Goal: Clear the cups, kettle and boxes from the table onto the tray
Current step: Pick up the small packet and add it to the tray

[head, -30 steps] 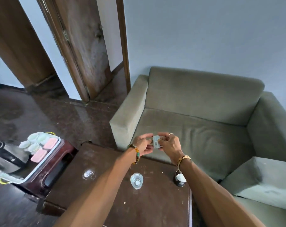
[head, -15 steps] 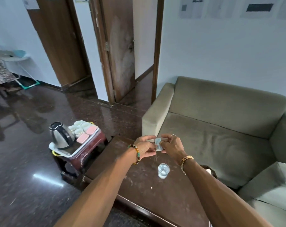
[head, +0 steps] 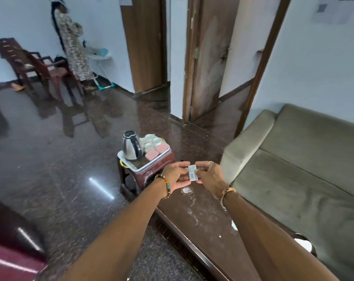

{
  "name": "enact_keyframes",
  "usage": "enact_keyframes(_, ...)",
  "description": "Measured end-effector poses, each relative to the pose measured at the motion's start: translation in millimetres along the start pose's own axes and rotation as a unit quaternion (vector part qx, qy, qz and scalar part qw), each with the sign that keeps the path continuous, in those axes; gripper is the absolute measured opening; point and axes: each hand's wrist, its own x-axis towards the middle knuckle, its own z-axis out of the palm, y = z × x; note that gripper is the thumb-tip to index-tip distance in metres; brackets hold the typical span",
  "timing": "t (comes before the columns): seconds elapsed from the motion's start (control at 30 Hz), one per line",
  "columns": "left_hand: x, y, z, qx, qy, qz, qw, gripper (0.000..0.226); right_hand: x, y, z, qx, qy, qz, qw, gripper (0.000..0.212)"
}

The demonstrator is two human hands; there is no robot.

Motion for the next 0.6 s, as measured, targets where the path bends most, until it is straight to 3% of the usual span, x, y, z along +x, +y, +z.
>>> enact_keyframes(0.2, 3, -16, -41, -0.033, 0.083, -0.009, 0.996, 0.028, 17, 17, 51, -0.014, -0.078, 0.006, 0.997, 0.032)
enact_keyframes(0.6, 13, 11, -151, -0.131, 0.206, 0.021, 0.969, 0.015, 67, -24, 176, -0.055, -0.182, -0.045, 0.981, 0.031)
